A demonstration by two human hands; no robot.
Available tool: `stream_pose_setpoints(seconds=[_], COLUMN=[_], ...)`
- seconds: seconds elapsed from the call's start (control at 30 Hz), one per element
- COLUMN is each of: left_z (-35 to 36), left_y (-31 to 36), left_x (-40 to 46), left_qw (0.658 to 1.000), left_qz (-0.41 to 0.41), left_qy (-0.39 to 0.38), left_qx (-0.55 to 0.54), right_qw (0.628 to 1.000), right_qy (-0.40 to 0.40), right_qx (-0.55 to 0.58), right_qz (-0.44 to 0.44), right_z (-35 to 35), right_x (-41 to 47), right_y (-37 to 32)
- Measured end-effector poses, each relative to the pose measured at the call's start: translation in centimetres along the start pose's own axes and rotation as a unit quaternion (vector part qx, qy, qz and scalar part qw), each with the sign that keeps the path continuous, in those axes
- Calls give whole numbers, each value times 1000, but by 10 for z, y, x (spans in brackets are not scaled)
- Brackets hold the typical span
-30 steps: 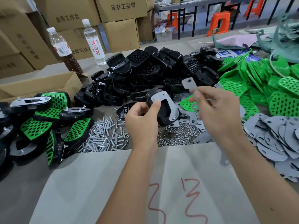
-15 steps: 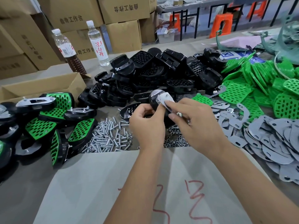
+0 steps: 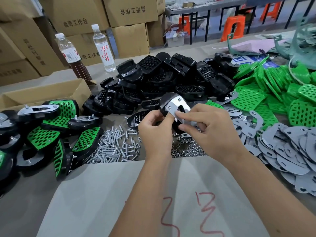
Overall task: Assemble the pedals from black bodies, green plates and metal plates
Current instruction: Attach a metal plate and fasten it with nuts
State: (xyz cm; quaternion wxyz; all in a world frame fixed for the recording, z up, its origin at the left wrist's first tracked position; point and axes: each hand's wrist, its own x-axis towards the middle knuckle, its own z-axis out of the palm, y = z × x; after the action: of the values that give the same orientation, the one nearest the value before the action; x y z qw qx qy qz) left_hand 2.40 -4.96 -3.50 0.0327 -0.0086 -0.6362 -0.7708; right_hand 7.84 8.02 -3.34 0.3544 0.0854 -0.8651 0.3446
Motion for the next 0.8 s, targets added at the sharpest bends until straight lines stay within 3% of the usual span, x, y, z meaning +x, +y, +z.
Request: stream_pose_setpoints(seconds=[0.27,0.4,0.5,0.63,0.7,0.8], left_z=[2,3,-1,-2,-2,-1], left_y=[7,5,3,6,7,7], left_x=[-1,0,3,5,5,4], left_qw=[994,993,991,987,985,983], left_qz=[-82,-102,-120,-140,-145,-140], left_qy=[-62,-34,-11,-9,-20,-49], left_qx=[-44,-51,-65,-83,-96,-108], right_qw=[999,998,991,964,944,889], right_qy=[-15,-45,-24,58,47,-3], right_qx=[-2,17,100,165,185,307], right_qz=[31,35,84,201,270,340], right_z=[0,-1,-2,-5,-4,-1], right_x=[1,1,1,3,2,2], right_y=[4,3,2,9,12,9])
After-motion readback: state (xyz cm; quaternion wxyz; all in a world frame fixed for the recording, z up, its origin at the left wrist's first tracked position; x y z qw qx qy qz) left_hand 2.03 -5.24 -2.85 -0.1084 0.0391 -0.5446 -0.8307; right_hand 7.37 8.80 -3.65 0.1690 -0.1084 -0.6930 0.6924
